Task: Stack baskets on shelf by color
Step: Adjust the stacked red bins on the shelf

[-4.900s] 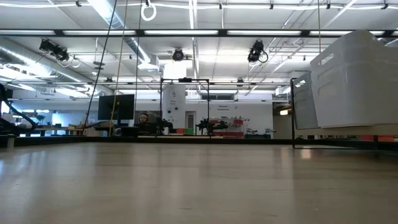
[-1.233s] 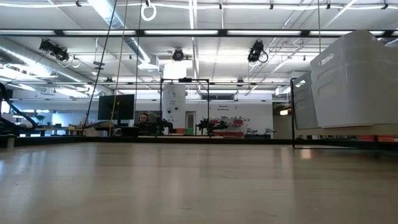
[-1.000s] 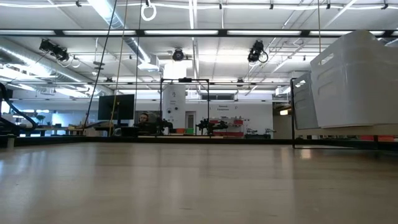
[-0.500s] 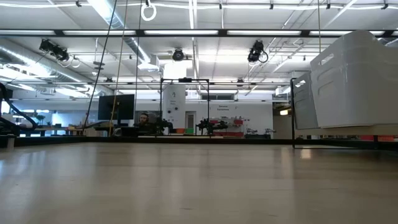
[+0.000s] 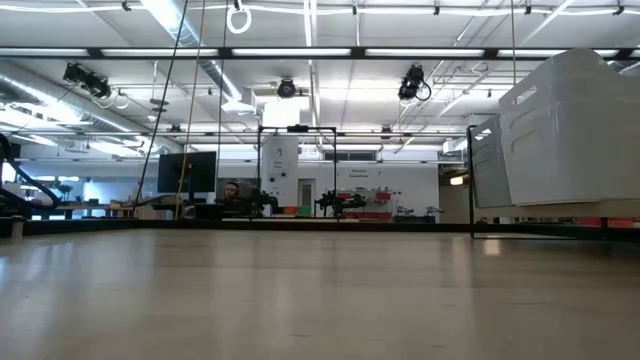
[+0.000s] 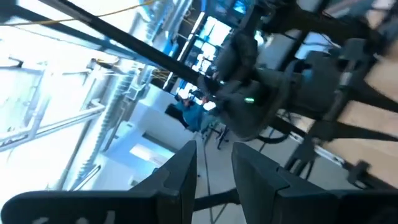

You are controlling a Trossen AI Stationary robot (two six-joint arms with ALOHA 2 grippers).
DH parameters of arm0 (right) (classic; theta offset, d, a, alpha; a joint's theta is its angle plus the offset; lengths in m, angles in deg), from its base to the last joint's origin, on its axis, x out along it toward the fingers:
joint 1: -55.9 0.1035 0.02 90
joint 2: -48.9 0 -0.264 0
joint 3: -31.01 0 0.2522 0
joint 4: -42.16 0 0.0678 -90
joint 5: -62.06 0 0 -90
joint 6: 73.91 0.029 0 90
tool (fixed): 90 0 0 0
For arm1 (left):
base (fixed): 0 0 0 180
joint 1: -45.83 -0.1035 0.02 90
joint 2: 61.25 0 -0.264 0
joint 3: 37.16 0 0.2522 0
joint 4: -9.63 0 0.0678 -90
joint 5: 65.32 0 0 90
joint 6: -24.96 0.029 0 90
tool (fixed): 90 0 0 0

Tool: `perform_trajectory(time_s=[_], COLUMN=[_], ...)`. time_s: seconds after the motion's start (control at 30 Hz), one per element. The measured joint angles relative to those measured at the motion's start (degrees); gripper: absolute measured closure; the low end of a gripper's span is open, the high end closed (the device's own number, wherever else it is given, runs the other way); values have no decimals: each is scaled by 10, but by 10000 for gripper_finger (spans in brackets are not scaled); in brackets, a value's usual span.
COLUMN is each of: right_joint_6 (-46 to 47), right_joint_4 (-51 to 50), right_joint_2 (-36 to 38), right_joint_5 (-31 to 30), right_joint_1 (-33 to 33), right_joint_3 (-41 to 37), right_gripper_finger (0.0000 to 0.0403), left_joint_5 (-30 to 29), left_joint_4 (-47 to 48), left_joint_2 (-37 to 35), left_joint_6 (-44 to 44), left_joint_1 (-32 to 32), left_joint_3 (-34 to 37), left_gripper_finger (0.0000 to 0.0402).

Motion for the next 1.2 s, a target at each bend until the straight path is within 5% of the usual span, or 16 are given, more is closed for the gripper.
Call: perform_trajectory(time_s=[0.13, 0.3, 0.6, 0.93, 1.07, 1.2], right_joint_6=[-74, -43, 24, 237, 238, 333], right_joint_4=[-30, -125, -61, -362, -381, -513], right_joint_2=[-17, -69, -125, -130, -127, -125], right_joint_5=[-2, -16, -22, -113, -9, 236], right_joint_1=[1, 12, 28, 32, 1, -39], right_joint_3=[86, 195, 199, 198, 198, 198], right_gripper_finger=[296, 296, 296, 296, 296, 296], left_joint_5=[-14, -41, -70, -74, -75, -75], left_joint_4=[11, 19, 22, 19, 18, 18], left_joint_2=[-26, -51, -77, -77, -77, -77], left_joint_6=[18, 27, 37, 56, 59, 60], left_joint_1=[-10, -18, -28, -31, -31, -31], left_joint_3=[0, 0, 0, 0, 0, 0], left_gripper_finger=[230, 230, 230, 230, 230, 230])
